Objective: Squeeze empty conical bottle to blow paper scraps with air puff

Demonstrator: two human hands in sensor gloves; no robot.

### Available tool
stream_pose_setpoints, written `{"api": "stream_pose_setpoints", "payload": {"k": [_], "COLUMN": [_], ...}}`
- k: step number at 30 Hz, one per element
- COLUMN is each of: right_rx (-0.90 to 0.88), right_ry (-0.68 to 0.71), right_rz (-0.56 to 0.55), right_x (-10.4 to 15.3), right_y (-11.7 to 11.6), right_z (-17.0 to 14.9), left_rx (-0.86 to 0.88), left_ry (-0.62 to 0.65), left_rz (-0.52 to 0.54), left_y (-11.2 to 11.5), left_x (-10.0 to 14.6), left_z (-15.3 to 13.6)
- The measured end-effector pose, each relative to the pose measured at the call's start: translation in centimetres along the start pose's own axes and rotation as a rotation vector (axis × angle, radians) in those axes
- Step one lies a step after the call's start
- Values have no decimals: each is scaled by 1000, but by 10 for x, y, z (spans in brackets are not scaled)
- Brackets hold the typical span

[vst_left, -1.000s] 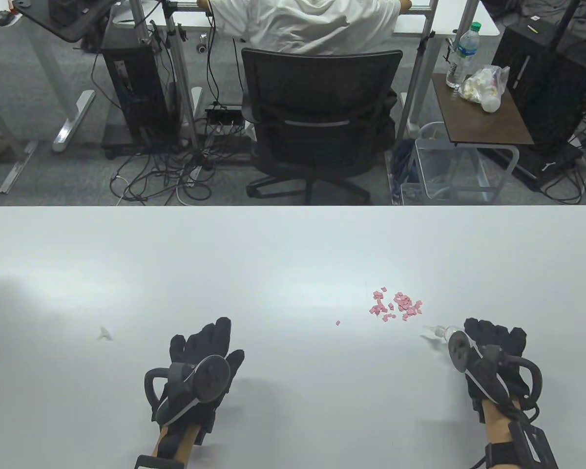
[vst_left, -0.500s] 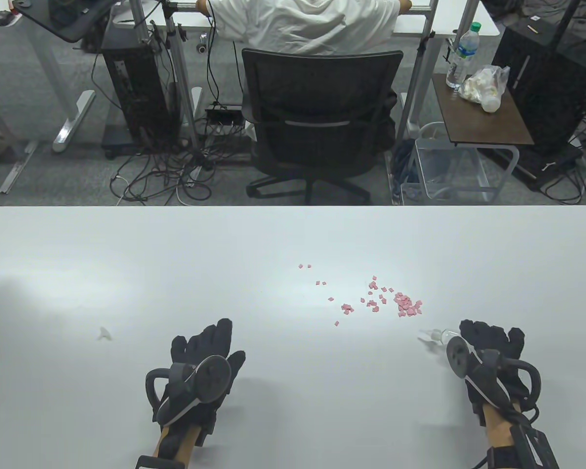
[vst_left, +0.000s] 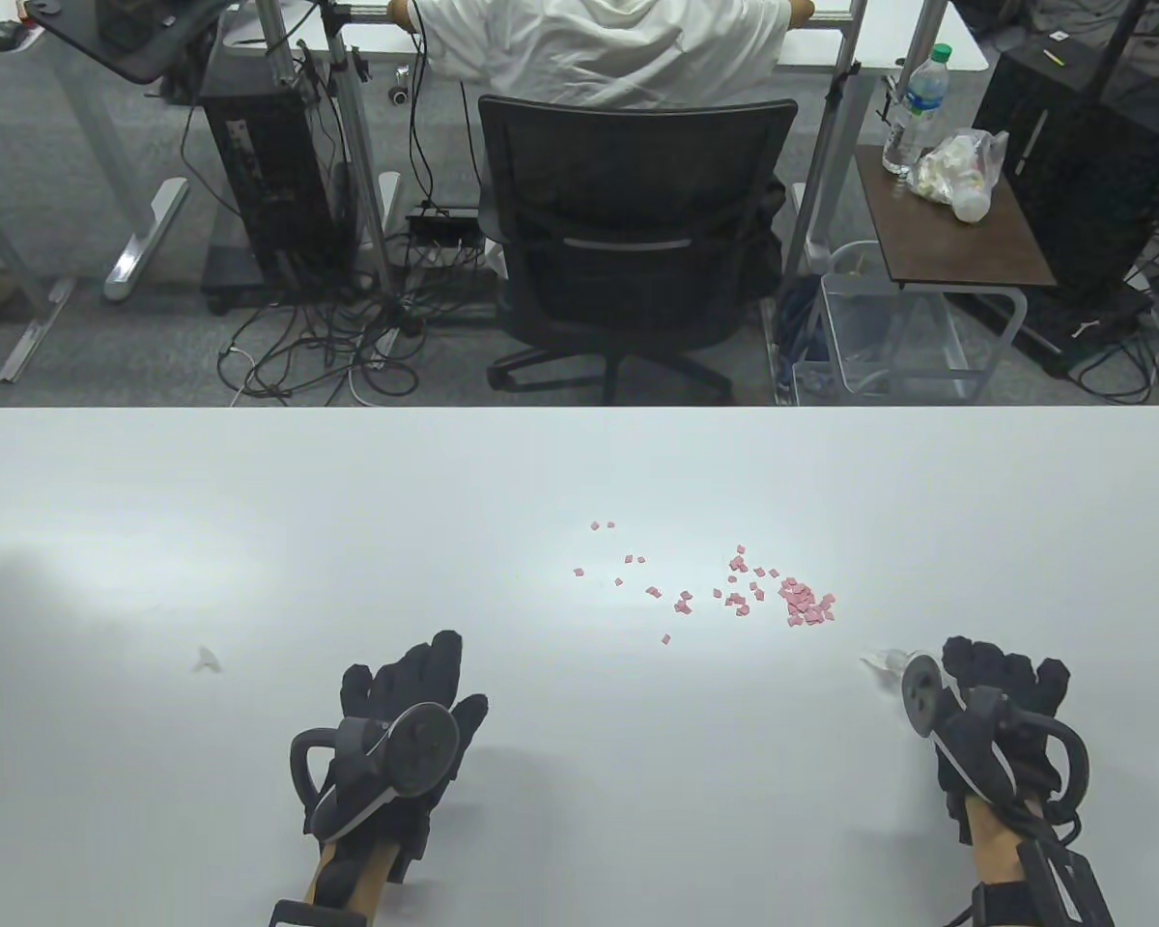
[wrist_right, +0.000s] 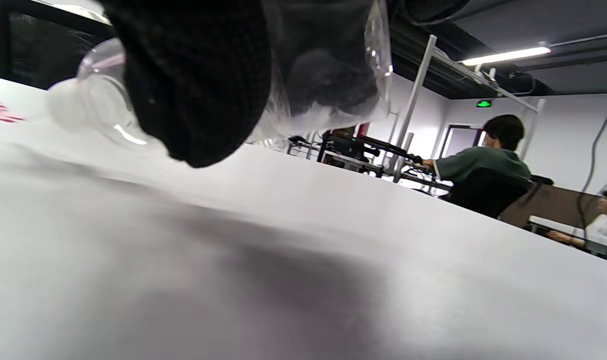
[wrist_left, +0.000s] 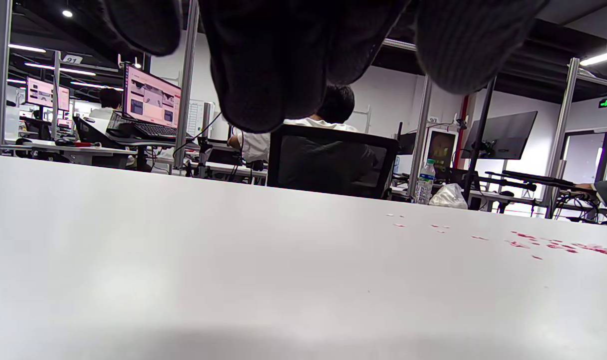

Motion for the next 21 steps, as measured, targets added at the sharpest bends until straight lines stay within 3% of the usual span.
{"api": "stream_pose_setpoints", "payload": {"k": [4, 11, 21], "right_rx": [-46, -63, -66], "right_ry": [30, 41, 90], "right_rz": [33, -32, -34], "right_x": [0, 0, 3], "right_y": [-2, 2, 3], "right_z": [3, 8, 13], "left_rx": [-5, 0, 3], "left_ry": [11, 8, 8], "left_rz": [-3, -8, -12], "left_y": [1, 1, 1], "left_x": [0, 0, 0], "left_z": [3, 3, 3]}}
Point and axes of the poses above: the tracker on the back of each hand, its own z axis roughly to the thumb side, its own x axis roughly from the fingertips to the wrist, y = z × x, the point moved 1 cm from there along -x, roughly from the wrist to the fingertips, and after that the axes turned 8 degrees about -x, right-handed, at the moved point
